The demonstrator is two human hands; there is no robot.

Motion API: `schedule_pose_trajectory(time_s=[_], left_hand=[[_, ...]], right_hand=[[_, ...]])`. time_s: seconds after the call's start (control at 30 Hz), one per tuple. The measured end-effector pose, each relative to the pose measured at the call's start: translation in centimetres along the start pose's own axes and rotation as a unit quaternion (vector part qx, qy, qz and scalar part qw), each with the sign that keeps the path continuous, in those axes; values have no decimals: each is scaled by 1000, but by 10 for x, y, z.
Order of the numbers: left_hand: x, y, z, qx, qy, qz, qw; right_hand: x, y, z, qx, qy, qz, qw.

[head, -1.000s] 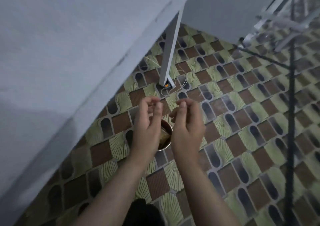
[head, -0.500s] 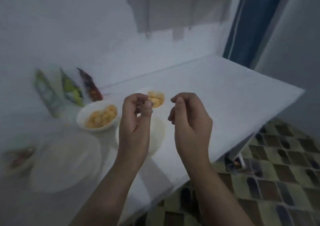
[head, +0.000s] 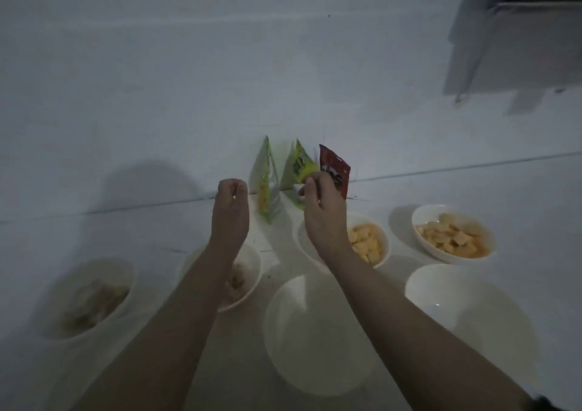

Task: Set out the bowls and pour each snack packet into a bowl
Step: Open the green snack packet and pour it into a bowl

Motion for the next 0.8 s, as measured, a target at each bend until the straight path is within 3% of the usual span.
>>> schedule_pose_trajectory(time_s=[0.23,0.37,0.53,0.63,0.8], left_hand=[[95,-22,-99,2,187,-47,981],[122,-56,-128,-42,246,-93,964],[128,-89,-140,-126,244,-151,950],[123,-100,-146,-181,242,-211,930],[124,-101,-141,-134,208,-219,944]], right_hand=[[40,-95,62,70,-161,-28,984],[56,-132,90,106,-191,-43,975],[64,-161,104,114,-115,-85,983],[65,-173,99,46,-44,-97,993],[69,-169,106,28,-57,-88,994]])
Point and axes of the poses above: each hand's wrist, its own x-axis towards the middle knuckle, its own y-axis out of the back of the hand, z = x × y, the point moved 9 cm from there along x, towards the middle knuckle, and after that the axes turned 10 degrees about -x, right-handed, at the moved point
